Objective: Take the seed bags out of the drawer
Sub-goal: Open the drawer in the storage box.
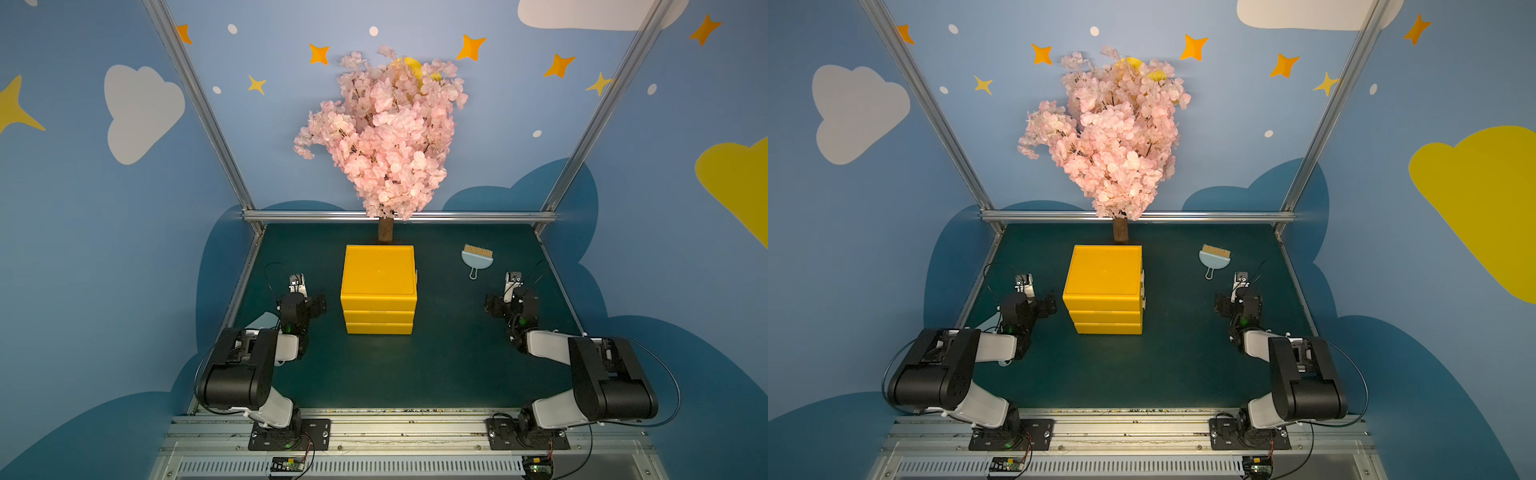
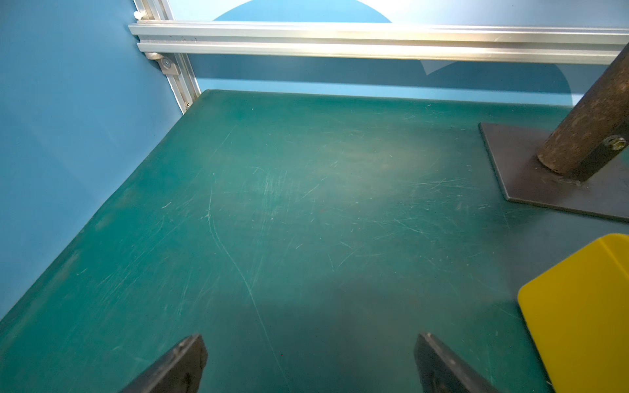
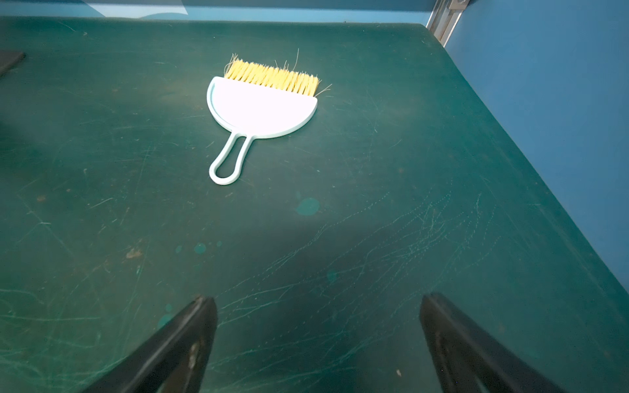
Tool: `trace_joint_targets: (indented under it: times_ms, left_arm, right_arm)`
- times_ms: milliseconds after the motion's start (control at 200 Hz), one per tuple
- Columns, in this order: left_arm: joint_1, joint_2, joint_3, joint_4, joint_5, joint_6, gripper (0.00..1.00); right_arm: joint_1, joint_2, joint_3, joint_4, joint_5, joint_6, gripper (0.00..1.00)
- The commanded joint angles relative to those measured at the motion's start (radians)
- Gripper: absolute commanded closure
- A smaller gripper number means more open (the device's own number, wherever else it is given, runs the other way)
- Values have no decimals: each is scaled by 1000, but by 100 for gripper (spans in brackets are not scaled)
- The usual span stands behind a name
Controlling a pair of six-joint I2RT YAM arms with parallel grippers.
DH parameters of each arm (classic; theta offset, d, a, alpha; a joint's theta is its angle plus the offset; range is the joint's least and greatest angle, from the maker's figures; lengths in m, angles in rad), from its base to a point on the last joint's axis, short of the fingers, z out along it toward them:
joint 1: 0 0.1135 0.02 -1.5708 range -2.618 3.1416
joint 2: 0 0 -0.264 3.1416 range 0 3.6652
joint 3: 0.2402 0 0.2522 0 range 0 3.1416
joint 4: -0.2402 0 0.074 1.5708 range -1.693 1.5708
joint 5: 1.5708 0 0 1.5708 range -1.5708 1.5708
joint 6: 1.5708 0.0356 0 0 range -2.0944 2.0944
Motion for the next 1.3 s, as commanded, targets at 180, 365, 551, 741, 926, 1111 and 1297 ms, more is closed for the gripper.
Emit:
trace_joint_targets:
  times_ms: [180, 365, 551, 741, 926, 1111, 1297]
  left_arm:
    - [-18, -51, 15, -32, -55, -5, 0]
    - [-78, -171, 77, -200, -259, 2, 0]
    - [-78, -371, 242, -663, -310, -155, 0]
    - [-76, -566, 324, -951, -233, -322, 3]
    - [-76, -692, 496, -1233, 132, -348, 16]
    - [-80, -577, 745, -1538, 493, -354, 28]
    - [-91, -441, 852, -1656, 650, -376, 30]
  right_arm:
    - [6, -48, -17, 34, 61, 21, 1]
    - [25, -134, -63, 93, 83, -3, 1]
    - [20, -272, 175, -496, 167, 242, 1]
    - [-7, -297, 299, -763, -40, 456, 2]
    - [-21, -318, 312, -795, -432, 556, 19]
    - [-18, -281, 330, -713, -886, 646, 23]
    - [28, -201, 307, -462, -1063, 872, 24]
